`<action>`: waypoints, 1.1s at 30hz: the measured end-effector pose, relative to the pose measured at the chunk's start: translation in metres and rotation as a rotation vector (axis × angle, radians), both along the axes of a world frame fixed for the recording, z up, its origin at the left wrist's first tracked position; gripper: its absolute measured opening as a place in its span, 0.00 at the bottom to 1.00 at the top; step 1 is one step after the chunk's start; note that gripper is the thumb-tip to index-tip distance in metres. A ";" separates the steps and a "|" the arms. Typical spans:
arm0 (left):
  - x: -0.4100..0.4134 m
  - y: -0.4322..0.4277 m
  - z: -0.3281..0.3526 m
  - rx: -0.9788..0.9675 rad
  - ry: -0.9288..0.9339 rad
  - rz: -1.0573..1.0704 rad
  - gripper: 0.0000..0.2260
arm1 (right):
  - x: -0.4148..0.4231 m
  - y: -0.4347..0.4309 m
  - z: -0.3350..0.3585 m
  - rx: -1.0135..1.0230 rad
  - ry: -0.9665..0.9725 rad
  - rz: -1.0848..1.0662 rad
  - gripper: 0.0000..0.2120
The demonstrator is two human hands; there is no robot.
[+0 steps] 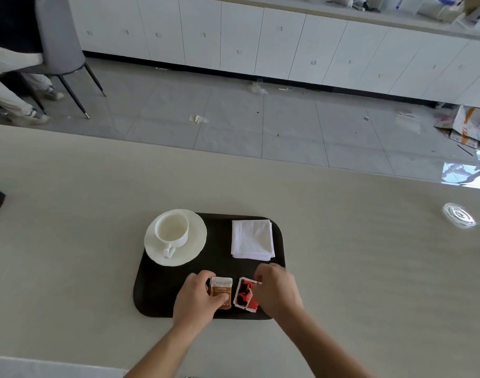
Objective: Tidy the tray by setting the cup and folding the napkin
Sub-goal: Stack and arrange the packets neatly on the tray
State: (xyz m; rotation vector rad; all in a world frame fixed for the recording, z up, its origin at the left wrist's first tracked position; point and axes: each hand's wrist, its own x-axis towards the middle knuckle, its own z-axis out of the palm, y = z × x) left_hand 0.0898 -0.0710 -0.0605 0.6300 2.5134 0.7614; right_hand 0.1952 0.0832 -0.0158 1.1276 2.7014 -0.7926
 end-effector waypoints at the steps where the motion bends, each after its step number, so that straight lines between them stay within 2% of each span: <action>1: 0.000 0.000 0.001 -0.003 0.001 -0.001 0.23 | -0.005 -0.005 -0.002 -0.041 0.020 -0.007 0.07; 6: 0.000 0.000 0.004 0.017 0.005 0.001 0.22 | -0.006 -0.006 -0.002 -0.327 0.205 -0.152 0.01; 9: 0.001 0.000 0.003 0.006 0.009 0.005 0.22 | 0.003 0.002 -0.007 -0.490 0.228 -0.227 0.04; 11: 0.002 0.001 0.004 0.007 0.004 0.009 0.22 | 0.005 0.005 -0.013 -0.400 0.203 -0.218 0.07; 15: 0.002 0.002 0.007 0.005 0.002 0.019 0.22 | 0.002 -0.001 -0.020 -0.085 -0.006 0.080 0.26; 18: 0.003 0.002 0.007 0.009 -0.003 0.018 0.23 | 0.003 -0.008 -0.025 0.007 -0.076 0.153 0.23; 26: 0.007 0.003 0.009 0.018 -0.029 0.088 0.26 | 0.009 -0.008 -0.032 -0.081 0.012 -0.085 0.16; 33: 0.011 0.002 0.012 0.025 -0.042 0.190 0.22 | -0.002 -0.010 -0.033 -0.100 0.054 -0.072 0.15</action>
